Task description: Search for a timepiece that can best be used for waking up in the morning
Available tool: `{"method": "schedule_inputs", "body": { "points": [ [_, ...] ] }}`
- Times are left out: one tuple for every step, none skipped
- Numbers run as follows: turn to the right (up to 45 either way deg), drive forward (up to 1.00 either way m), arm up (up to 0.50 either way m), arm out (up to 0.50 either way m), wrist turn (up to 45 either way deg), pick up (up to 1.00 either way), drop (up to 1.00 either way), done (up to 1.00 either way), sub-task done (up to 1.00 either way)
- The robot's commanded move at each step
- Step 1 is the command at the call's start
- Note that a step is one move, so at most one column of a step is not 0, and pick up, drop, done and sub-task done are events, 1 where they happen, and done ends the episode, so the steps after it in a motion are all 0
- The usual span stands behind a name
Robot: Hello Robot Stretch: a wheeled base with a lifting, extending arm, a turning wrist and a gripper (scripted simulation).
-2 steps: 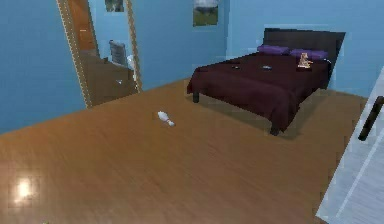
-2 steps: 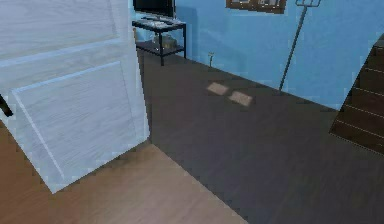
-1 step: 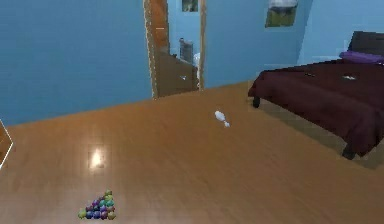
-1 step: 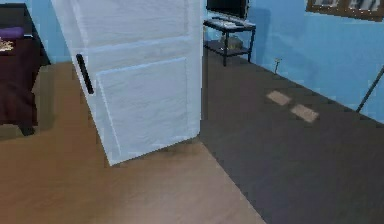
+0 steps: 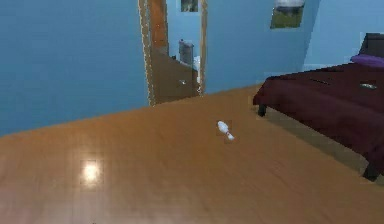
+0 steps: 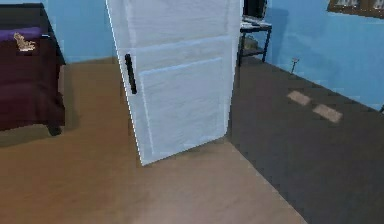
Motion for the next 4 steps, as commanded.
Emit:
{"method": "schedule_inputs", "body": {
  "points": [
    [45.0, 0.00, 0.00, 0.00, 0.0, 0.00, 0.00, 0.00, 0.00],
    [33.0, 0.00, 0.00, 0.00, 0.0, 0.00, 0.00, 0.00, 0.00],
    [0.0, 0.20, 0.00, 0.00, 0.0, 0.00, 0.00, 0.00, 0.00],
    [45.0, 0.00, 0.00, 0.00, 0.0, 0.00, 0.00, 0.00, 0.00]
  ]
}}
